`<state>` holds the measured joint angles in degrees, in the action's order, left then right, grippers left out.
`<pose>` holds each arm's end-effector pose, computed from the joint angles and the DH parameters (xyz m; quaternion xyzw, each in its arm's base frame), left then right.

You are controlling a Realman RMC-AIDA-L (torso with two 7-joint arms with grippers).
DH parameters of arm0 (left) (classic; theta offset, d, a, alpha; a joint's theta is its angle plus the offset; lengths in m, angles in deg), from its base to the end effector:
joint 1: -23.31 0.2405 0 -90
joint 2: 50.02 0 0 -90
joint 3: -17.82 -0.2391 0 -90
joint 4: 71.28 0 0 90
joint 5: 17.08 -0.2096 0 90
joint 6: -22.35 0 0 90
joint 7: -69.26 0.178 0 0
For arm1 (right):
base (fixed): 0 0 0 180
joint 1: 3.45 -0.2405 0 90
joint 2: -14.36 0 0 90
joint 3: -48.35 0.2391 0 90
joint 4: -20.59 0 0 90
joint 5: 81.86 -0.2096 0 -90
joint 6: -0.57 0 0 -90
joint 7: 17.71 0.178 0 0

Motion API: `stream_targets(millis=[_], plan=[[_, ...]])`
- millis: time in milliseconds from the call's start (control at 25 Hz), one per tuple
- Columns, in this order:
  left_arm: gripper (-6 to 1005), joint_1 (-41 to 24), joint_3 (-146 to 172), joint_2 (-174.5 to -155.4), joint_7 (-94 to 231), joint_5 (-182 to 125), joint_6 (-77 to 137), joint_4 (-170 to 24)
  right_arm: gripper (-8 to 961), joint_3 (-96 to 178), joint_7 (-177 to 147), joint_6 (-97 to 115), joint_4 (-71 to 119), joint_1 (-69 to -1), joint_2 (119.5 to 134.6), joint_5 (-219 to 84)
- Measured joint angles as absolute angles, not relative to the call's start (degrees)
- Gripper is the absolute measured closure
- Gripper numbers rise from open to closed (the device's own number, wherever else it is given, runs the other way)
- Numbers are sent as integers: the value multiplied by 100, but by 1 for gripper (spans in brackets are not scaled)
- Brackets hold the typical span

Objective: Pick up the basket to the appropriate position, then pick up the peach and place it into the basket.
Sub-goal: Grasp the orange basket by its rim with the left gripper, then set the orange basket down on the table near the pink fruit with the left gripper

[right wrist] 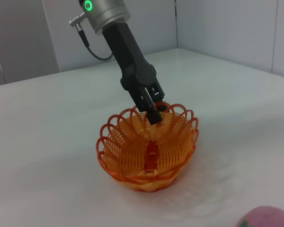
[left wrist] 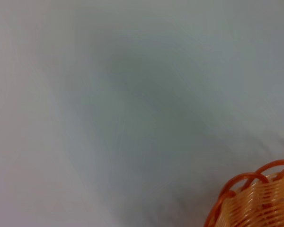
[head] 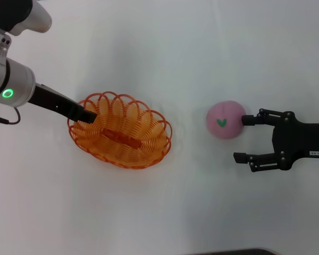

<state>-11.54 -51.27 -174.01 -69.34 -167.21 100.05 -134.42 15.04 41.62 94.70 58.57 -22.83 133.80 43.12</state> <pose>-0.2190 0.3640 -0.0528 -0.9025 -0.3751 0.1168 0.1767 0.3063 0.2604 -0.0239 -0.9612 0.1555 0.1762 0.1444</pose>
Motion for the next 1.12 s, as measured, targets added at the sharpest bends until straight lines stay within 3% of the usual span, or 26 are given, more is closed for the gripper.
stream_targets(millis=[120,200,440,1120], plan=[[342,-1151,-5134,-17403,-6936,-16737,10002,-13445,7,1504,4162,9470,5857,-2293,13380,4312],[577,-1150,-5134,-17403,-6974,-16792,9985,-13446,7,1504,4162,9470,5857,-2294,13380,4312],[809,-1171,-5135,-17403,-7103,-16965,10006,-13462,8,1504,4162,9470,5856,-2296,13380,4312],[905,-1216,-4521,-17394,-7940,-16821,10966,-13907,8,1522,4162,9476,5856,-2306,13389,4312]])
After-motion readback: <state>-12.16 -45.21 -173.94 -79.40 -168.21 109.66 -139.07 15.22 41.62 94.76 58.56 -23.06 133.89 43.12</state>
